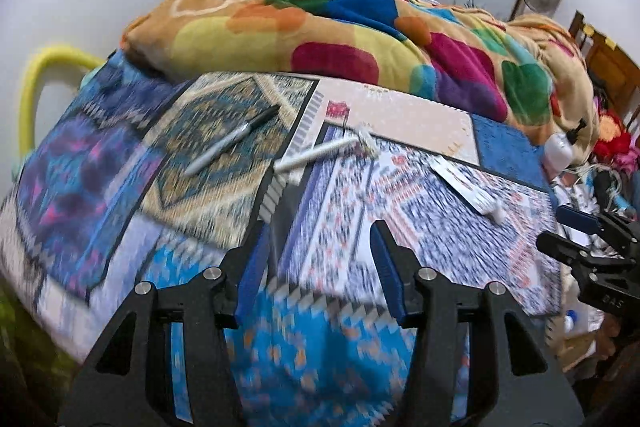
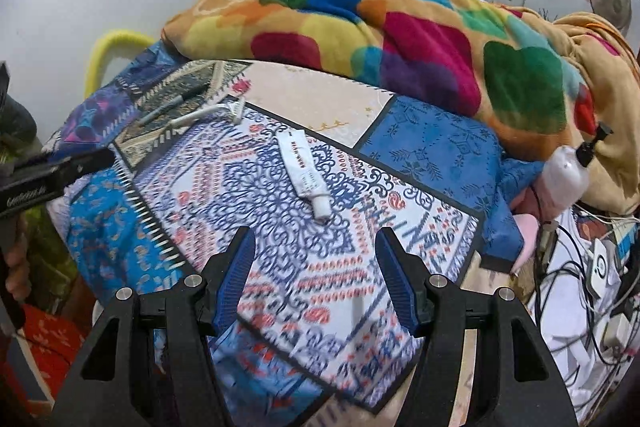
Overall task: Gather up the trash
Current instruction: 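Grasp the white razor with the left tool while the right tool grasps the white tube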
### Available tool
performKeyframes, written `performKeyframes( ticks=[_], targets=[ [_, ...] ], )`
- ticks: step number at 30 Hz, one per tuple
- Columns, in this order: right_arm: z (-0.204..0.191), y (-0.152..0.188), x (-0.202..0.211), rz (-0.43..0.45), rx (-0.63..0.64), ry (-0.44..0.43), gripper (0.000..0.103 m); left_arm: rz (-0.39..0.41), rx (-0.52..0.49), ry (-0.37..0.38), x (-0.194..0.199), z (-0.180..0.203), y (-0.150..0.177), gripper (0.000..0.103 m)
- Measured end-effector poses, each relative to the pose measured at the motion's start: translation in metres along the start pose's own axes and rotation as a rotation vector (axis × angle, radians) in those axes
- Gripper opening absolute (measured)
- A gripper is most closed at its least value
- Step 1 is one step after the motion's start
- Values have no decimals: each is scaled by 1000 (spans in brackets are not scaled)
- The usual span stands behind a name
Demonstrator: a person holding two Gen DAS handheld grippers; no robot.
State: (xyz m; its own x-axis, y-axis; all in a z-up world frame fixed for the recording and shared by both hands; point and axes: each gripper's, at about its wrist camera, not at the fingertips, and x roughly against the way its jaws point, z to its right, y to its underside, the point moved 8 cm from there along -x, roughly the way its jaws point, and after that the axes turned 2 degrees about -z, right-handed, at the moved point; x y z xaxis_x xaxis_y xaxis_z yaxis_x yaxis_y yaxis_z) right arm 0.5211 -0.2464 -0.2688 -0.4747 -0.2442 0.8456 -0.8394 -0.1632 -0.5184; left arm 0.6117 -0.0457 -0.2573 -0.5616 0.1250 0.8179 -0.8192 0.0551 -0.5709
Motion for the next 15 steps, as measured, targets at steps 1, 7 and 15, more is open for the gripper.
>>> performKeyframes(
  ticks=[1, 7, 15],
  targets=[
    [2, -2, -6, -5, -3, -5, 59, 5, -16, -7, -7, 1, -6, 51],
    [2, -11, -34, -35, 8, -46, 58, 47, -151, -16, -54, 11, -39, 51],
    [-1, -14, -60, -50, 52, -80, 59, -8, -324, 9, -101, 29, -50, 51]
  ],
)
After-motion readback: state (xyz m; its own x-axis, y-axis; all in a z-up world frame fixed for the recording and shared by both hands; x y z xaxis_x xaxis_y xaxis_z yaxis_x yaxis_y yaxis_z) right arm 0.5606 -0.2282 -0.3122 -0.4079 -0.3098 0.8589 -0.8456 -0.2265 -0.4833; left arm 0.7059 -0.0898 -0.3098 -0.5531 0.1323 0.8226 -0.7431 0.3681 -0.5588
